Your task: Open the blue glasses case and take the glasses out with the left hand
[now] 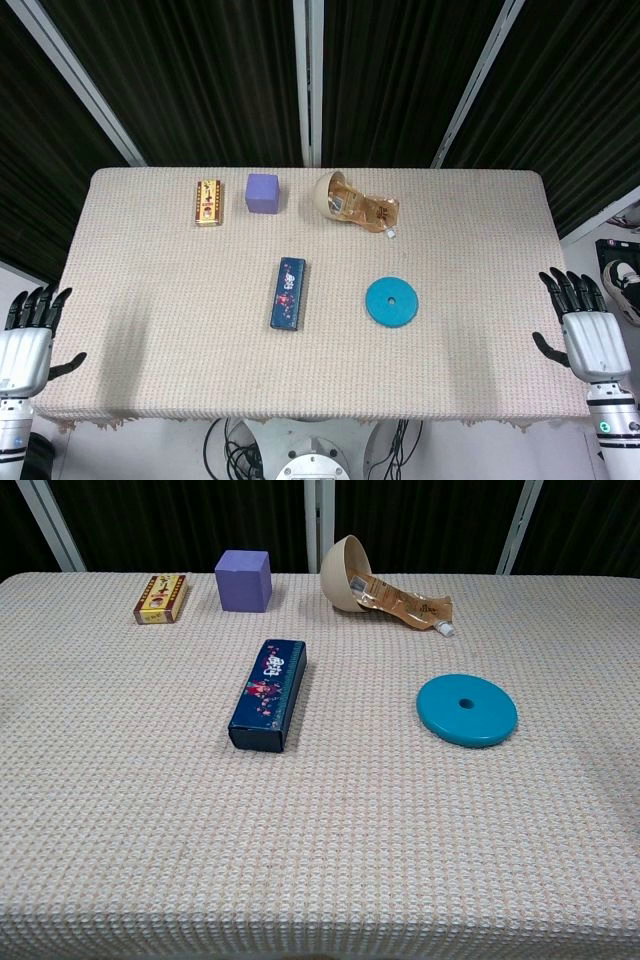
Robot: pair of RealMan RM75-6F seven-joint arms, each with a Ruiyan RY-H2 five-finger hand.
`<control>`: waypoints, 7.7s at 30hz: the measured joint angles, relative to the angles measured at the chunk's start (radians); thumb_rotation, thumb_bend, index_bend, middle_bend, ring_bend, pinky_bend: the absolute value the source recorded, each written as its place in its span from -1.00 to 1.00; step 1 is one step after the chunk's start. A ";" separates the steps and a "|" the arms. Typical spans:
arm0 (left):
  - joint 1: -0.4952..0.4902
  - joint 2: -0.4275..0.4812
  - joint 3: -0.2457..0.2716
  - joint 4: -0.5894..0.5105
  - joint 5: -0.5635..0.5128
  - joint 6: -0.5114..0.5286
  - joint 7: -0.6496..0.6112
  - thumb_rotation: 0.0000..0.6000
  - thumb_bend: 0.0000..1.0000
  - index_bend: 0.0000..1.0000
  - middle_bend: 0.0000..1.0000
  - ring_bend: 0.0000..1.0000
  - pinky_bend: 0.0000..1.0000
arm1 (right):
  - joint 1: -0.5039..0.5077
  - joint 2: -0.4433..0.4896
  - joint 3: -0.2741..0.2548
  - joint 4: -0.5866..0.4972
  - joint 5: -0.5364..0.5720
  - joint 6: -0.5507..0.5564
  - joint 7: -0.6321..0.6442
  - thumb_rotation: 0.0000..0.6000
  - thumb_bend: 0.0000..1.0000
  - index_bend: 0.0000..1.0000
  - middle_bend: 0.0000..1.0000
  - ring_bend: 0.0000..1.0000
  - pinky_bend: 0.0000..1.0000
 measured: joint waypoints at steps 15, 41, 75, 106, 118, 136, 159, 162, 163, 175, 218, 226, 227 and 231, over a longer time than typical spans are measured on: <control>0.017 0.018 0.021 -0.041 0.069 0.050 0.012 1.00 -0.65 -0.76 -0.93 -1.00 -1.00 | -0.010 0.004 -0.006 0.012 -0.041 0.048 0.044 1.00 -0.37 -1.00 -0.84 -1.00 -1.00; -0.776 -0.118 -0.173 -0.044 0.166 -0.738 -0.129 1.00 0.29 -0.59 -0.58 -0.94 -0.97 | -0.039 0.043 -0.043 -0.038 -0.125 0.106 0.071 1.00 0.54 -1.00 -0.76 -1.00 -1.00; -1.019 -0.277 -0.040 0.176 -0.544 -0.955 0.235 1.00 0.25 -0.34 -0.21 -0.89 -1.00 | -0.037 0.020 -0.040 0.014 -0.119 0.096 0.128 1.00 0.54 -1.00 -0.76 -1.00 -1.00; -0.865 -0.277 -0.024 -0.027 -0.507 -0.646 0.248 1.00 -0.38 -0.50 -0.43 -0.83 -0.96 | -0.019 0.013 -0.040 0.015 -0.129 0.084 0.140 1.00 0.44 -1.00 -0.76 -1.00 -1.00; -0.844 -0.303 -0.006 -0.062 -0.543 -0.570 0.353 0.99 -0.44 -0.89 -0.78 -1.00 -0.97 | -0.018 0.005 -0.041 0.036 -0.130 0.084 0.159 1.00 0.36 -1.00 -0.75 -1.00 -1.00; -0.815 -0.330 0.013 0.029 -0.540 -0.560 0.415 1.00 -0.46 -0.95 -0.88 -1.00 -1.00 | -0.015 0.008 -0.042 0.023 -0.123 0.079 0.148 1.00 0.36 -1.00 -0.74 -1.00 -1.00; -0.826 -0.281 -0.023 0.046 -0.520 -0.685 0.309 1.00 -0.26 -0.47 -0.53 -0.97 -1.00 | -0.020 0.002 -0.045 0.031 -0.114 0.078 0.153 1.00 0.36 -1.00 -0.73 -1.00 -1.00; -0.830 -0.282 -0.023 0.047 -0.532 -0.689 0.317 1.00 -0.26 -0.47 -0.53 -0.97 -1.00 | -0.020 0.001 -0.045 0.035 -0.113 0.077 0.157 1.00 0.36 -1.00 -0.73 -1.00 -1.00; -0.831 -0.283 -0.023 0.048 -0.536 -0.690 0.320 1.00 -0.26 -0.47 -0.52 -0.97 -1.00 | -0.020 0.001 -0.045 0.036 -0.113 0.078 0.158 1.00 0.36 -1.00 -0.73 -1.00 -1.00; -0.840 -0.292 -0.024 0.064 -0.551 -0.693 0.328 1.00 -0.08 -0.32 -0.36 -0.83 -0.97 | -0.022 0.000 -0.046 0.045 -0.110 0.076 0.170 1.00 0.36 -1.00 -0.73 -1.00 -1.00; -0.982 -0.331 -0.071 0.296 -0.833 -0.826 0.357 0.88 0.13 -0.83 -0.76 -1.00 -0.99 | -0.051 -0.003 -0.059 0.066 -0.109 0.102 0.217 1.00 0.36 -1.00 -0.71 -1.00 -1.00; -0.912 -0.310 -0.084 0.188 -0.685 -0.713 0.241 0.91 0.13 -0.51 -0.49 -0.89 -0.93 | -0.052 -0.008 -0.058 0.076 -0.120 0.108 0.219 1.00 0.36 -1.00 -0.71 -1.00 -1.00; -0.902 -0.304 -0.084 0.164 -0.656 -0.702 0.224 0.91 0.13 -0.49 -0.43 -0.84 -0.92 | -0.052 -0.008 -0.058 0.076 -0.120 0.108 0.219 1.00 0.36 -1.00 -0.71 -1.00 -1.00; -0.864 -0.294 -0.070 0.090 -0.523 -0.671 0.166 0.91 0.12 -0.49 -0.34 -0.78 -0.90 | -0.054 -0.009 -0.060 0.074 -0.122 0.110 0.216 1.00 0.36 -1.00 -0.71 -1.00 -1.00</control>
